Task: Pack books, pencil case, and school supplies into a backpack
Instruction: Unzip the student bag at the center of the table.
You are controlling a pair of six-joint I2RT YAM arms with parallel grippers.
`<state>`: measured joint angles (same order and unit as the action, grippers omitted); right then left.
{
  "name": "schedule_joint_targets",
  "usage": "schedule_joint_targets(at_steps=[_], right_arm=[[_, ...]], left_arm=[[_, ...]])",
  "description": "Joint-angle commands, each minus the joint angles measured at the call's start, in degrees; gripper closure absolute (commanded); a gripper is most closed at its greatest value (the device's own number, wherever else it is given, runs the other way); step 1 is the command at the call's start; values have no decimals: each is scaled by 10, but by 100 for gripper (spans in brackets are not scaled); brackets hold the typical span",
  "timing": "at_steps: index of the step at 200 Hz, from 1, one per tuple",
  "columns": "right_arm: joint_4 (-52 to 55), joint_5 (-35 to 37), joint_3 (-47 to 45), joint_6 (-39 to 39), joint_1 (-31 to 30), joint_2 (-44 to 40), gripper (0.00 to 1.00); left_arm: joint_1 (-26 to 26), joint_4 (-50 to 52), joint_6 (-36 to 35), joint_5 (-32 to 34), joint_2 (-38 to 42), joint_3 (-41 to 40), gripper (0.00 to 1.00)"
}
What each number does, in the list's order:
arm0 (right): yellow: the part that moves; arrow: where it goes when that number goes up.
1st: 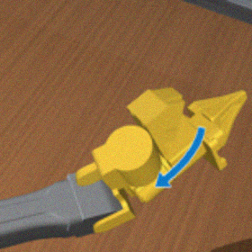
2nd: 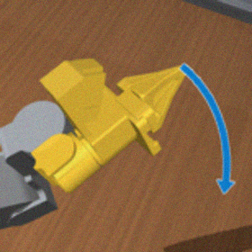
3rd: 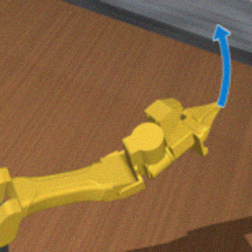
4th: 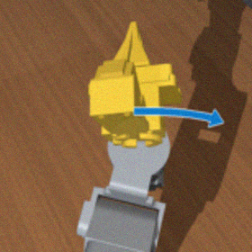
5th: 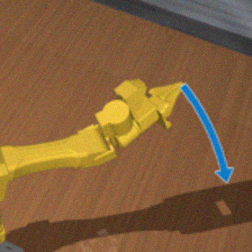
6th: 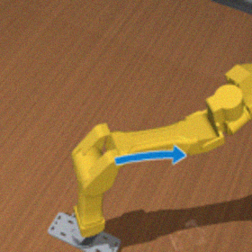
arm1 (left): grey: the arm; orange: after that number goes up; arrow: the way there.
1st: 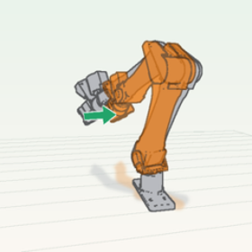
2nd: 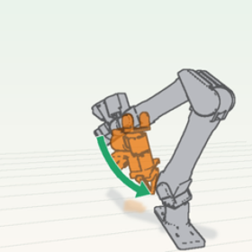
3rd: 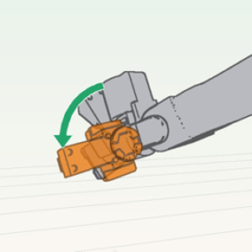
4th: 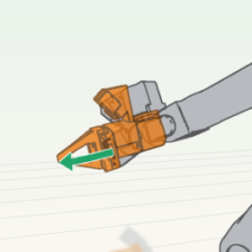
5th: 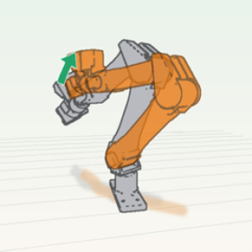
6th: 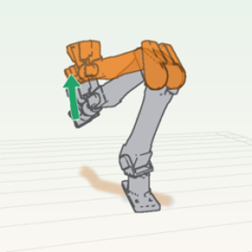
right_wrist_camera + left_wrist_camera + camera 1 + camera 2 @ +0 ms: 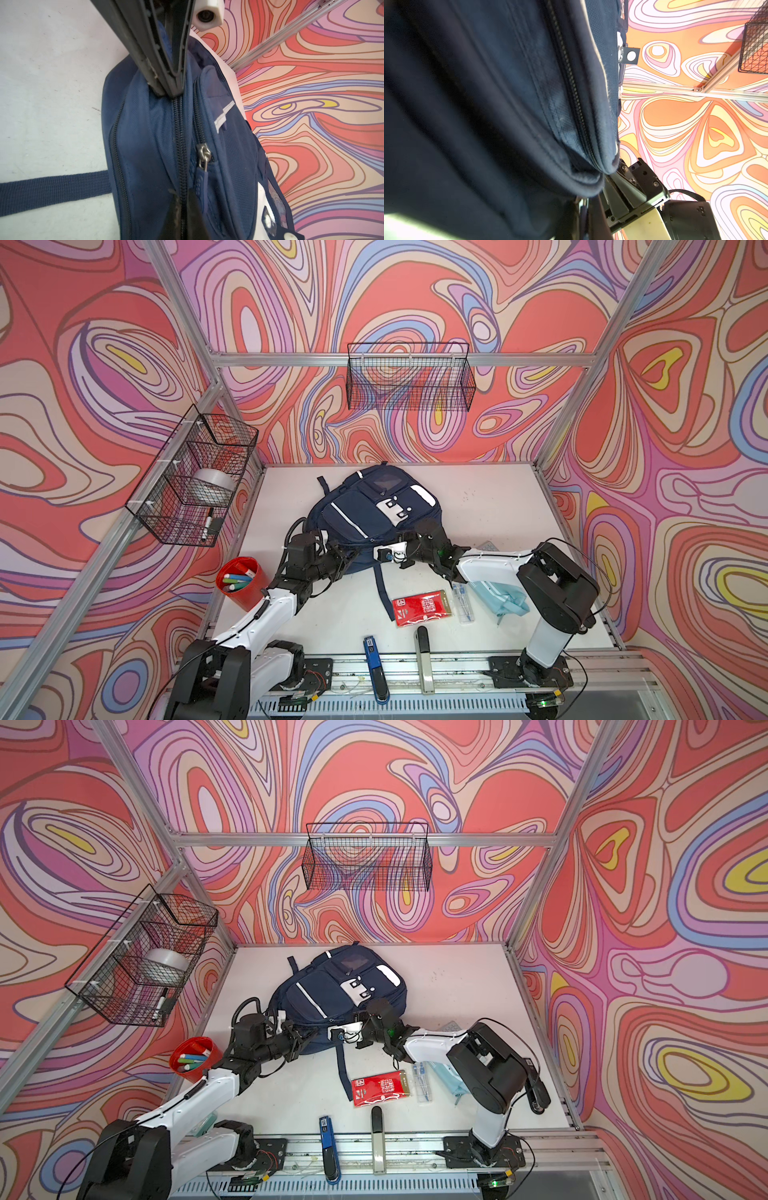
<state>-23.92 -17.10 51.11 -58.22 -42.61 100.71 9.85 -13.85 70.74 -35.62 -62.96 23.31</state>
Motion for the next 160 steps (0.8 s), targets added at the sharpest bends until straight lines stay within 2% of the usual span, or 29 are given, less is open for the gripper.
schedule_joint_targets(at_steps=[1, 16, 37, 70, 86, 103, 113, 122, 128, 160], right_arm=[[50, 21, -35, 22, 51, -54, 100], [64, 3, -38, 35, 69, -69, 100], [47, -2, -56, 43, 90, -79, 100], [48, 5, -54, 34, 97, -77, 100], [27, 13, -63, 47, 97, -79, 100], [16, 43, -62, 63, 97, -62, 100], [-13, 62, -73, 80, 95, -57, 89], [-40, 80, -88, 91, 95, -56, 71], [-47, 90, -94, 91, 96, -55, 65], [-25, 101, -88, 96, 83, -57, 62]], left_arm=[[-62, 23, -8, 120, -7, 15, 100], [-93, 4, 1, 104, -20, 17, 100], [-120, 20, -28, 106, -26, 31, 100], [-120, 26, -47, 117, -25, 35, 100], [-120, 2, -42, 101, -41, 28, 100], [-98, -6, -37, 95, -48, 31, 100], [-84, -9, -31, 99, -45, 30, 100], [-79, -13, -26, 96, -40, 28, 100], [-79, -11, -25, 95, -37, 27, 100], [-78, 8, -46, 81, -34, 37, 100]])
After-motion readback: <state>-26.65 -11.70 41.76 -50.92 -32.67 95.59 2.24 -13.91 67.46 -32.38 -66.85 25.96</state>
